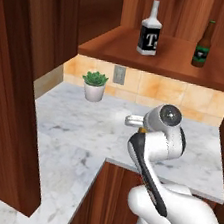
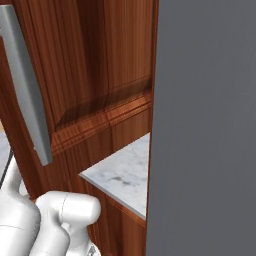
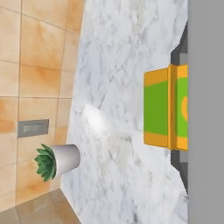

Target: Sort all alcoholic drinks to one cabinet, and non-alcoholic drinks to the other.

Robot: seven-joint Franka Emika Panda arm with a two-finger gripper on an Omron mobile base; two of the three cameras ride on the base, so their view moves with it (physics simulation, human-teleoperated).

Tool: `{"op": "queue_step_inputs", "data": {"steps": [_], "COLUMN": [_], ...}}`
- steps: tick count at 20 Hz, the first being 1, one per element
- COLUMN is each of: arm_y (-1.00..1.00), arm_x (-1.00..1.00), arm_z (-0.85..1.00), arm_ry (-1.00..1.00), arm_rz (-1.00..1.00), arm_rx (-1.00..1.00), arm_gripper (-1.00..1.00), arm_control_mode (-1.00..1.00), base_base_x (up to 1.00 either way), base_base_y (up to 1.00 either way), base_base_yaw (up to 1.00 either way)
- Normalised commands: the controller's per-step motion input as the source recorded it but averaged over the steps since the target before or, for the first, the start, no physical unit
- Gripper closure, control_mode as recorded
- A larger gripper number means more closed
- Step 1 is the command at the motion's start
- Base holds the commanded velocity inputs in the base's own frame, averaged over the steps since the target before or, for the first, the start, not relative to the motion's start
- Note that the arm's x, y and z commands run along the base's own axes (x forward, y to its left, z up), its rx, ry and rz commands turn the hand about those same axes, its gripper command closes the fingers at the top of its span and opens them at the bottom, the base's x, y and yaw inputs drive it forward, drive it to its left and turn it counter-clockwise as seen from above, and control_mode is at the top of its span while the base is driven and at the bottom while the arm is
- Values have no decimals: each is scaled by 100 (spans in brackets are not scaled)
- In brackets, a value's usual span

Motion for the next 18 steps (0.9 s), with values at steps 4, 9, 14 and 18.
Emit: {"op": "queue_step_inputs", "data": {"steps": [4,9,14,18], "arm_y": [28,5,0,6], "arm_x": [-90,-100,-100,-94], "arm_z": [98,74,65,81], "arm_ry": [4,3,0,0], "arm_rz": [4,9,11,0], "arm_rx": [0,0,0,-4], "arm_gripper": [100,100,100,100], "arm_control_mode": [-100,-100,-100,-100], "base_base_x": [0,0,0,0], "base_base_y": [0,0,0,0], "base_base_yaw": [0,0,0,0]}}
